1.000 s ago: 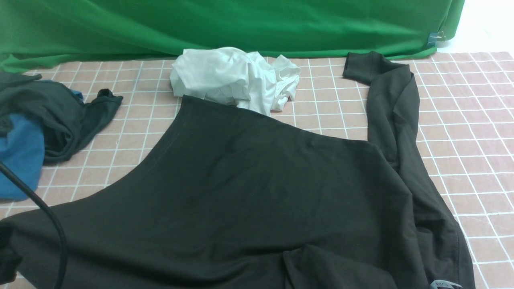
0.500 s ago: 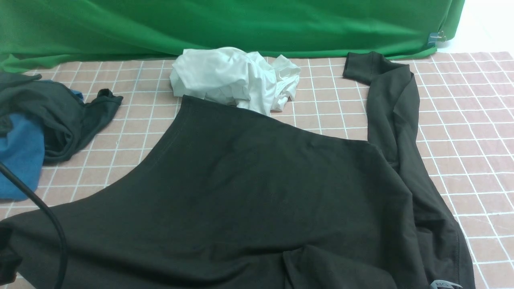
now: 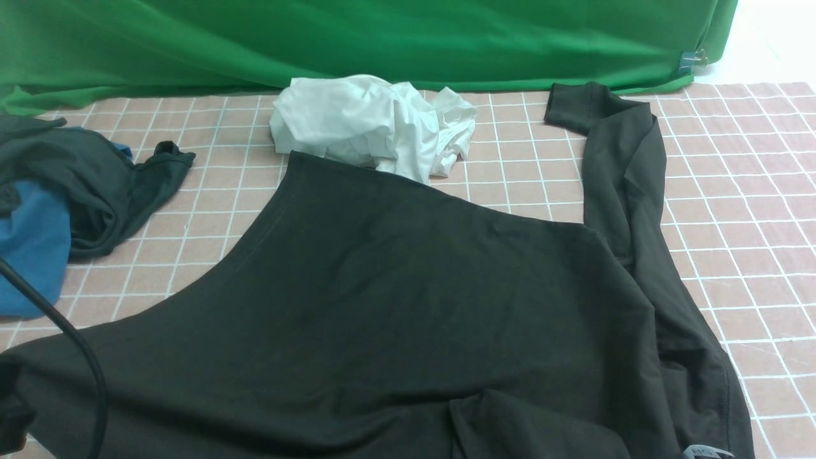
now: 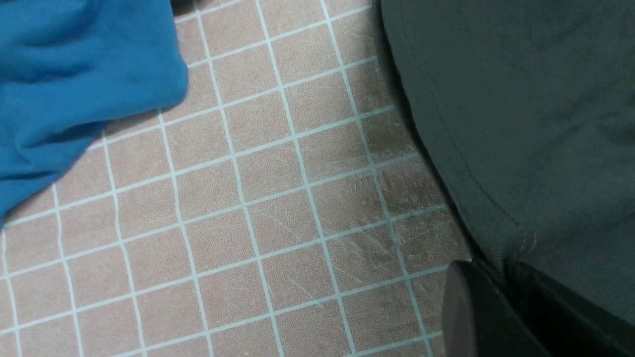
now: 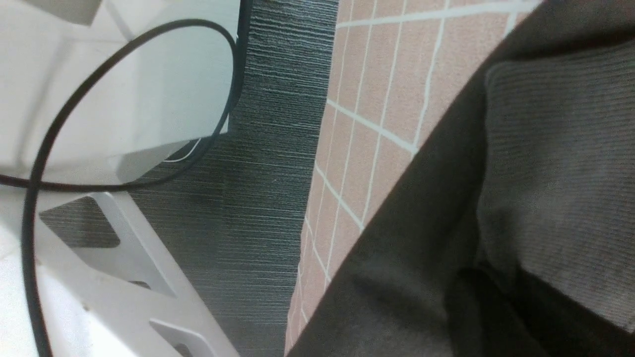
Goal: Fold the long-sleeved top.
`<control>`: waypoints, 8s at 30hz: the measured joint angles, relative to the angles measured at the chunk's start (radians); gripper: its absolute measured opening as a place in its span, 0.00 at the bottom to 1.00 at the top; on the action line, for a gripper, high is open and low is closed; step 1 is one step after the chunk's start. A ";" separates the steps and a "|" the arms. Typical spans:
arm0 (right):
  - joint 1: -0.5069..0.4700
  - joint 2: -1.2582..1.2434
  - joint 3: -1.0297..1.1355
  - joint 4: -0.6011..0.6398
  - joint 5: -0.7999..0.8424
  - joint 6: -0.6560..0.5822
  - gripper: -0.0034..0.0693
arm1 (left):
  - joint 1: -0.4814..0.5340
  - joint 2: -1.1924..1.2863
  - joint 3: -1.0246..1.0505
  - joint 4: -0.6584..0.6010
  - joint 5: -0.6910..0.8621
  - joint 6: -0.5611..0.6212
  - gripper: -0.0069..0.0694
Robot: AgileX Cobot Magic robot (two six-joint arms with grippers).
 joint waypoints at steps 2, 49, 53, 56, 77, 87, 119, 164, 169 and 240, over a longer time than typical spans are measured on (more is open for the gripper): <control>0.000 0.000 0.000 -0.003 0.000 0.003 0.11 | 0.000 0.000 0.000 0.000 0.000 0.000 0.14; -0.739 0.284 -0.830 -0.034 -0.264 -0.602 0.11 | 0.000 0.000 0.000 0.023 0.082 0.000 0.14; -0.757 0.299 -0.832 -0.034 -0.317 -0.610 0.11 | 0.000 0.000 0.000 0.023 0.082 0.001 0.14; -0.776 0.324 -0.832 -0.034 -0.351 -0.610 0.11 | 0.000 0.000 0.000 0.023 0.082 0.001 0.14; -0.980 0.435 -0.837 -0.017 -0.537 -0.275 0.72 | 0.000 0.000 0.000 0.001 0.082 0.001 0.14; -0.879 0.458 -1.015 0.482 0.034 -0.211 0.73 | 0.000 0.000 0.000 -0.002 0.067 0.004 0.14; -0.826 0.845 -1.229 0.405 0.030 -0.173 0.43 | 0.000 0.000 0.000 -0.001 0.067 0.002 0.14; -0.814 0.608 -1.229 0.544 -0.035 -0.317 0.37 | 0.000 0.000 0.000 -0.002 0.063 0.001 0.14; -0.807 0.594 -1.229 0.562 0.008 -0.318 0.71 | 0.000 0.000 0.000 -0.002 0.054 0.001 0.14; -0.917 0.798 -1.224 0.231 -0.162 -0.228 0.45 | 0.000 0.000 0.000 -0.002 0.053 0.001 0.14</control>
